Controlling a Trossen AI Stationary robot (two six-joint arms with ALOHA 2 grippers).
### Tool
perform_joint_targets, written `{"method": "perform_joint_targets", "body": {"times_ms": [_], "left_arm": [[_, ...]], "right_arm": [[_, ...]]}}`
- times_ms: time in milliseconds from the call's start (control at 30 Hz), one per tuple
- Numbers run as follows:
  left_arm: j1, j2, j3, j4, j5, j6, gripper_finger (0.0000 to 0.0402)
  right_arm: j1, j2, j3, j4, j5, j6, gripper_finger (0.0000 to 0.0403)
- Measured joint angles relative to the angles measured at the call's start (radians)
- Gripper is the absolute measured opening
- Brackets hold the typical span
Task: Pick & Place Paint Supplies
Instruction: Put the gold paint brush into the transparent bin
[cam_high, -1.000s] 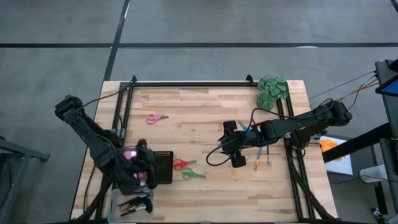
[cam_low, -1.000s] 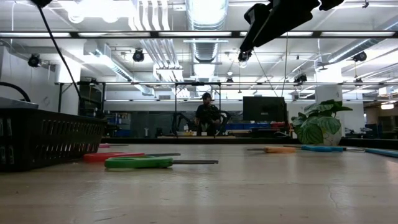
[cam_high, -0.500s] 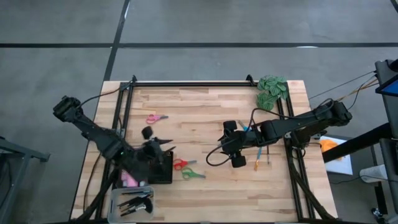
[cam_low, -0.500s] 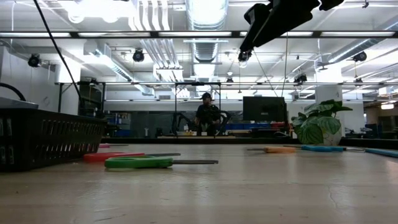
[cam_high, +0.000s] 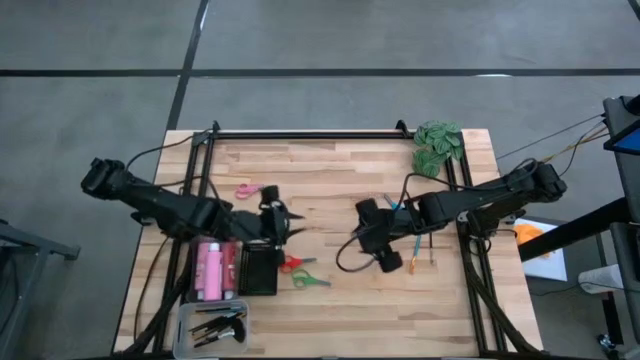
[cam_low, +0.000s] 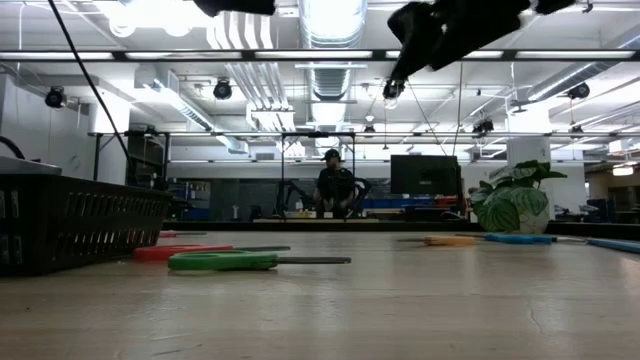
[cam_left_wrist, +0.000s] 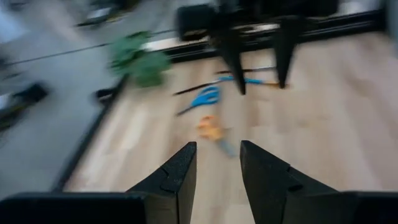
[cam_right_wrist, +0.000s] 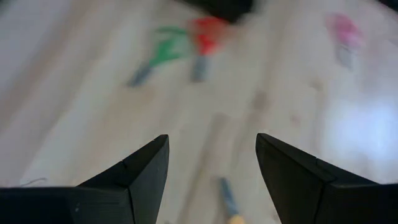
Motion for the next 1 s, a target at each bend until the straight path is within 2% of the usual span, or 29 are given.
{"method": "perform_joint_targets", "body": {"times_ms": [100, 200, 533, 700, 800, 933, 1000], "left_arm": [[0.048, 0.0, 0.0, 0.026, 0.191, 0.053, 0.0124], [0.09, 0.0, -0.003, 0.031, 0.283, 0.091, 0.0124], [0.224, 0.0, -0.106, 0.204, 0.316, 0.131, 0.0124], [0.234, 0.0, -0.129, 0.223, 0.423, 0.156, 0.0124], [0.233, 0.0, -0.129, 0.234, 0.443, 0.169, 0.0124], [0.234, 0.0, -0.129, 0.241, 0.439, 0.169, 0.0124], [0.234, 0.0, -0.129, 0.24, 0.439, 0.169, 0.0124]], "right_arm": [[0.003, -0.009, 0.0, -0.001, -0.145, -0.142, 0.0239], [0.005, -0.005, 0.0, -0.003, -0.209, -0.208, 0.0239], [0.004, 0.006, 0.0, 0.001, -0.203, -0.221, 0.0239], [0.004, 0.006, 0.0, 0.069, -0.12, -0.386, 0.0239], [0.003, 0.006, 0.0, 0.094, -0.1, -0.463, 0.0239], [0.004, 0.006, 0.0, 0.108, -0.1, -0.48, 0.0239], [0.004, 0.006, 0.0, 0.114, -0.104, -0.415, 0.0239]]}}
